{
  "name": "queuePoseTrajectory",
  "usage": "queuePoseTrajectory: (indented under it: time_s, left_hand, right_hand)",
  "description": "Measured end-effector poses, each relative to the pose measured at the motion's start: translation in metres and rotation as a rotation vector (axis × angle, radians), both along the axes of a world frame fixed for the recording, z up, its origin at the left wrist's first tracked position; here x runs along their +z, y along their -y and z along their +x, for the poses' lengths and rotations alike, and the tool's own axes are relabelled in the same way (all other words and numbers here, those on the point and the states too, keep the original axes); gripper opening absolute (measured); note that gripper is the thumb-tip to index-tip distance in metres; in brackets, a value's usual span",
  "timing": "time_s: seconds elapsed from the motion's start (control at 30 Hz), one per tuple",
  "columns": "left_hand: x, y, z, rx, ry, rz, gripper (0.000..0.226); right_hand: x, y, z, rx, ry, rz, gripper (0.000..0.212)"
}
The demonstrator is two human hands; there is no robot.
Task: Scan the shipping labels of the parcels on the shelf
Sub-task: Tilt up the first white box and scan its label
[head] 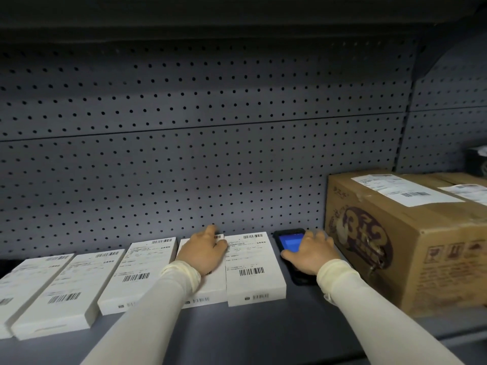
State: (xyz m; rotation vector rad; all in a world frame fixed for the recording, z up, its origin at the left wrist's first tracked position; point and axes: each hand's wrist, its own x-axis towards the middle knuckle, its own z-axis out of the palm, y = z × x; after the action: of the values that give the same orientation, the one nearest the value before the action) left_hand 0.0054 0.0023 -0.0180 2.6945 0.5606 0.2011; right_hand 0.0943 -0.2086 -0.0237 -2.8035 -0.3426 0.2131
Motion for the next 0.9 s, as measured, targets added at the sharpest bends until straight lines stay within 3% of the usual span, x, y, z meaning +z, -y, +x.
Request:
queuePoseTrajectory:
  time_s: [0.17, 0.4, 0.57, 0.77, 0.9]
  left_hand:
    - [0.003, -0.004, 0.003, 0.004, 0.064, -0.023, 0.037]
    - [0.011, 0.02, -0.001, 0.073, 0.109, 0.093, 0.025]
    - [0.024, 0.05, -0.013, 0.106, 0.048, 0.242, 0.041]
    - [0.017, 0.092, -0.019, 0.119, -0.128, 0.345, 0.078]
    - [0.013, 0.106, -0.026, 0.133, -0.214, 0.393, 0.08]
  right_hand:
    - [0.005, 0.001, 0.0, 0.01, 0.017, -0.002, 0.079]
    - [-0.012, -0.002, 0.012, -0.007, -0.054, -0.092, 0.1]
    - [-0.018, -0.006, 0.02, -0.046, -0.067, -0.087, 0.104]
    - [-0.022, -0.01, 0.029, -0.084, -0.099, -0.038, 0.111]
    - [-0.023, -0.008, 0.029, -0.101, -0.108, -0.008, 0.111]
